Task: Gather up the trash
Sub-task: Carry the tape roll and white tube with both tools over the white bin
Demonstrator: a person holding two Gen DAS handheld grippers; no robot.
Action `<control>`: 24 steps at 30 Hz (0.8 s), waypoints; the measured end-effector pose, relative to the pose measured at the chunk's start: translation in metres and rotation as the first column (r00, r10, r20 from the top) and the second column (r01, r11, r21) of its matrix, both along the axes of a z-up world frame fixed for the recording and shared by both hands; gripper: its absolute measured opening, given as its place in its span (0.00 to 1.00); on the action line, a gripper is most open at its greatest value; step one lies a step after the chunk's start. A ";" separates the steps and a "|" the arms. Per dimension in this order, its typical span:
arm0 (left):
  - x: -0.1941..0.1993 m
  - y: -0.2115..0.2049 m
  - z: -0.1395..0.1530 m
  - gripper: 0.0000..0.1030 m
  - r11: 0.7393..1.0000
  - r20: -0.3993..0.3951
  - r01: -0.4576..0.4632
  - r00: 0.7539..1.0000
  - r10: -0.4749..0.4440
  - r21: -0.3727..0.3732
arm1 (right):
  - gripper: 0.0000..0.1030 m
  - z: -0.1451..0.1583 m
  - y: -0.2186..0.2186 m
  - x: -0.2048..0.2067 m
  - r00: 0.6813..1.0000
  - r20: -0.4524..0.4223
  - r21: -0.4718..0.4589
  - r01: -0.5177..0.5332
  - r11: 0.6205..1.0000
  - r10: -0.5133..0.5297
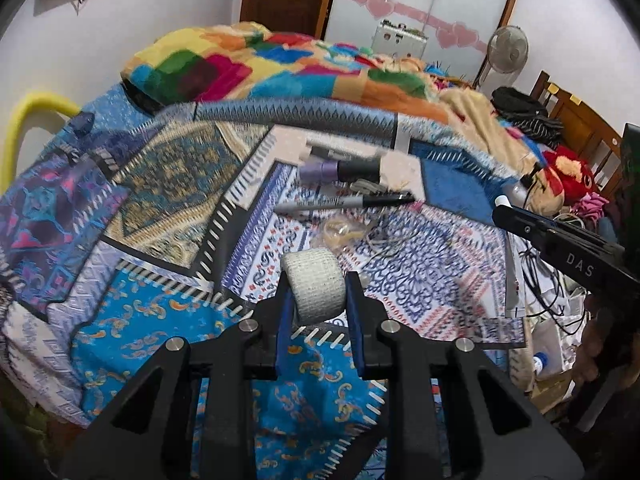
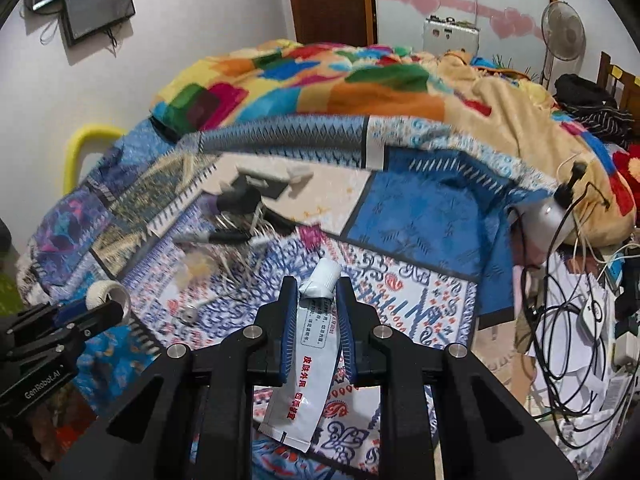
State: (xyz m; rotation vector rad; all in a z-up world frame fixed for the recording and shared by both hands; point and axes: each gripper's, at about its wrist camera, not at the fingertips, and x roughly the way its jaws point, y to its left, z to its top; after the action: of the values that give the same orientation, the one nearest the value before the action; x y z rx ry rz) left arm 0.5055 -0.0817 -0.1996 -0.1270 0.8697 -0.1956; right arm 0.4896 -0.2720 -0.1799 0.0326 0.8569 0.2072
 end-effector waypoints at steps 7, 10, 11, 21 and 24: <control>-0.034 0.011 0.049 0.23 1.000 0.066 -0.029 0.997 0.028 0.010 | 0.18 0.046 0.014 -0.024 0.997 0.073 0.004 -0.036 0.999 0.035; -0.054 0.019 0.070 0.23 0.999 0.096 -0.049 0.994 0.047 0.016 | 0.18 0.068 0.023 -0.039 0.993 0.104 0.015 -0.063 0.998 0.061; -0.061 0.022 0.077 0.23 0.998 0.106 -0.057 0.993 0.055 0.018 | 0.18 0.075 0.027 -0.045 0.991 0.115 0.016 -0.074 0.997 0.071; -0.145 0.067 0.124 0.23 0.984 0.155 -0.170 0.975 0.161 0.045 | 0.17 0.129 0.076 -0.108 0.965 0.191 0.046 -0.192 0.980 0.180; -0.172 0.086 0.131 0.23 0.977 0.163 -0.209 0.967 0.198 0.052 | 0.18 0.140 0.094 -0.128 0.954 0.206 0.056 -0.232 0.971 0.216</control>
State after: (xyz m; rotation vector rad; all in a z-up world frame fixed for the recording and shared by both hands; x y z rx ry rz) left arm 0.3331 0.0044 -0.0685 -0.1343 0.7000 0.0172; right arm 0.3611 -0.1783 -0.0398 -0.0112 0.6515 0.4514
